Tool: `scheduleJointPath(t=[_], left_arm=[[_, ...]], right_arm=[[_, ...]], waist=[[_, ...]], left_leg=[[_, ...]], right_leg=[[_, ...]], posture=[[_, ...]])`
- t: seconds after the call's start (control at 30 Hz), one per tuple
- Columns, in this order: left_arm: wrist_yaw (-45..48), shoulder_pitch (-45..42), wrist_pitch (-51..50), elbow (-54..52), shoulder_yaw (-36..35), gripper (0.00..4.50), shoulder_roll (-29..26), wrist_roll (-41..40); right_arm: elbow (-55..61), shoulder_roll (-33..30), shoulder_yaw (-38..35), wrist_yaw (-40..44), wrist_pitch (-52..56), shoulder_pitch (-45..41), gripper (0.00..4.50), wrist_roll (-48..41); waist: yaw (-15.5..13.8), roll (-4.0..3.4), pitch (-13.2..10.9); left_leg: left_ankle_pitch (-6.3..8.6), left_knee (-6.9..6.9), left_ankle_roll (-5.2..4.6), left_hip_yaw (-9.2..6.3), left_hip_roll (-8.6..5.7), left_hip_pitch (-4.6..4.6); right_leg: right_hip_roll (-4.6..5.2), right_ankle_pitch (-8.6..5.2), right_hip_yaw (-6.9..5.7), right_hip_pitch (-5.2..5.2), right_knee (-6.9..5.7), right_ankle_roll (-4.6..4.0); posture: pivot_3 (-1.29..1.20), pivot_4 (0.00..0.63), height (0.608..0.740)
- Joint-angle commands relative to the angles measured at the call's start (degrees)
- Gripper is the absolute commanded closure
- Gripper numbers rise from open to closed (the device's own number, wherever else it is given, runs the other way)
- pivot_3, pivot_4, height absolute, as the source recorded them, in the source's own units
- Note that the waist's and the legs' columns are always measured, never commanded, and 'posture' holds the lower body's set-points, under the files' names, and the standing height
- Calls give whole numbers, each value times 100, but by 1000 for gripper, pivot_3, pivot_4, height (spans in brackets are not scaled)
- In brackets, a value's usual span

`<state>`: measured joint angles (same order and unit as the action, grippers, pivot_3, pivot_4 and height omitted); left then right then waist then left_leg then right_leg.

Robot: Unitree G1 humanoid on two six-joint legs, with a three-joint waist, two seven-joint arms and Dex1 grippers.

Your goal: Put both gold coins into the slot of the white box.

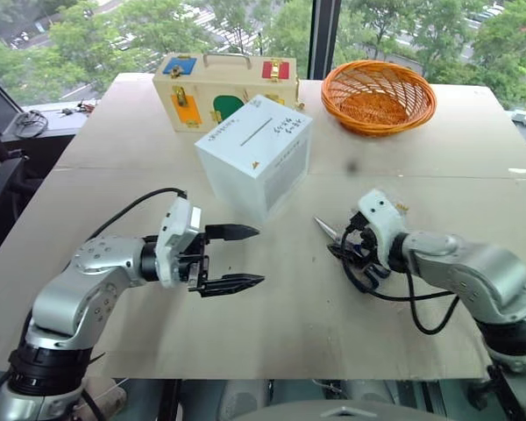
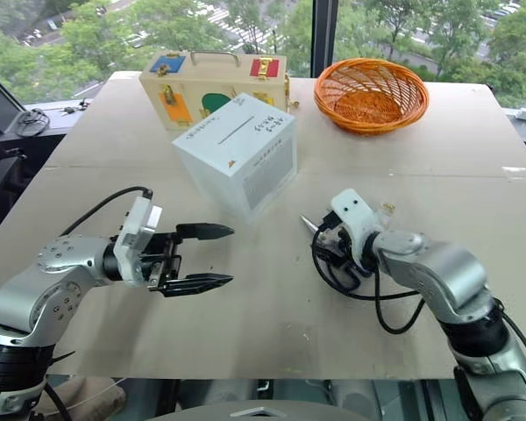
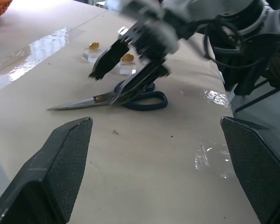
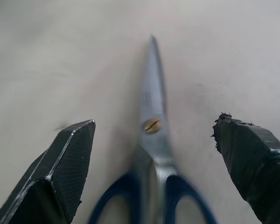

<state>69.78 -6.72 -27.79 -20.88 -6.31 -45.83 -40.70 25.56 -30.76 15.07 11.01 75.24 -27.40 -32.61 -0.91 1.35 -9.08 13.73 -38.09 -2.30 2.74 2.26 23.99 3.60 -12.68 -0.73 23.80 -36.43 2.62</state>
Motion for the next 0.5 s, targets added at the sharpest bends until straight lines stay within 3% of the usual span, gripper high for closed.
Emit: scheduleJointPath(t=[0.03, 0.07, 0.1, 0.3, 0.4, 0.5], left_arm=[[-39, 7, 60, -306, -120, 0, 15, -132], [-19, 40, 51, -335, -155, 0, -6, -168], [-8, 69, 33, -361, -190, 0, -23, -205], [61, 206, 128, -313, -276, 0, -63, -186], [31, 213, 151, -295, -267, 0, -23, -173], [-12, 160, 150, -315, -248, 0, 43, -218]], right_arm=[[-519, -140, 476, 300, 109, -8, 607, 265], [-536, -192, 542, 401, 159, 15, 893, 268], [-528, -234, 581, 481, 178, 41, 1539, 288], [-308, -379, 678, 776, -77, 46, 3999, 533], [-78, -240, 384, 900, -338, 86, 4048, 495], [830, 418, -1659, 1135, -142, -256, 4120, -957]], waist=[[23, 10, 8], [30, 15, 11], [32, 14, 12], [13, 19, 20], [22, 20, 20], [35, 13, 2]], left_leg=[[0, 0, 0, 2, 0, -2], [0, 0, 0, 5, 0, -6], [0, -2, 0, 6, 1, -10], [0, -3, -1, 0, 3, -22], [0, -3, 0, 1, 3, -19], [0, -2, 0, 3, 4, -11]], right_leg=[[0, 0, 3, -1, 1, 0], [0, 0, 4, -5, 1, 1], [0, 0, 5, -10, 1, 1], [2, 0, 1, -11, -2, 2], [3, 0, 0, -10, -1, 2], [1, 0, 2, -8, -2, 2]], posture=[[0, 150, 740], [0, 150, 740], [0, 150, 740], [0, 150, 740], [0, 150, 740], [0, 150, 740]])
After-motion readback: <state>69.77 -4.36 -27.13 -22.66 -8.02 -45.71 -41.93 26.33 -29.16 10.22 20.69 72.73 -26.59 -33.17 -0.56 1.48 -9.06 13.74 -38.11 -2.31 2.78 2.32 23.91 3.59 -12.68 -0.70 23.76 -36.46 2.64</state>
